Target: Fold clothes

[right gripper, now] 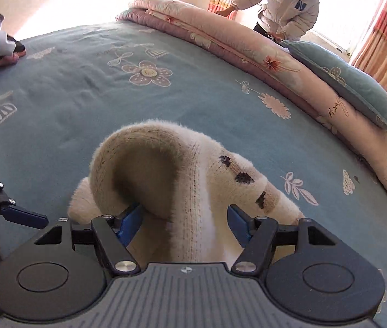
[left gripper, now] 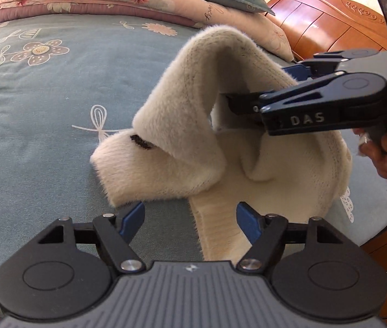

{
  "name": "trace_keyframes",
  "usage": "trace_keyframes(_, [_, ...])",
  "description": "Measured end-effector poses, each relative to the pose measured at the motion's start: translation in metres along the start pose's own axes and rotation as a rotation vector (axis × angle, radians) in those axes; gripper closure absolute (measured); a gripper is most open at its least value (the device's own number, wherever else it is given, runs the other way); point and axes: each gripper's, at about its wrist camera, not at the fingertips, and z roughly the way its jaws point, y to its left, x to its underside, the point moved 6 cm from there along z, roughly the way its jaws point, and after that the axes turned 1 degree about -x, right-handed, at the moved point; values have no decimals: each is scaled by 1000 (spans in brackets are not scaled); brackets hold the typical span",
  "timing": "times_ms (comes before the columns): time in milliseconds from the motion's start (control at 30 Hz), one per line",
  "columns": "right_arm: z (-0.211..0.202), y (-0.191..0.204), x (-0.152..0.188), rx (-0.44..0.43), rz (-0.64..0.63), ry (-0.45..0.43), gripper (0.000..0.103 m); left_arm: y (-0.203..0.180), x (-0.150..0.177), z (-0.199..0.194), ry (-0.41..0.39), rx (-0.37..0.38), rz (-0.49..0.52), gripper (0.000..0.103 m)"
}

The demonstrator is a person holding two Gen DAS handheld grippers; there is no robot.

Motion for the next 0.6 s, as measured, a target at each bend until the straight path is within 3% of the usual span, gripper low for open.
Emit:
trace_keyframes(33, [2,-2,3,10,-21,16,48,1,0,1,3,-4,7,30])
trace_keyframes(100, [5,-7,8,29,-62,47,80,3,0,4,12,-11,20,30])
trace_keyframes(167, [8,-11,13,49,-103,78,89,2,0,8,19,-9,26,30])
trace_keyframes(400, [7,-44,40,104,-176,183,94,-12,-1,20,51,10,72,29])
trace_keyframes(600, [-5,-112,100,213,-108,280,94,-30,-2,27,82,22,125,29])
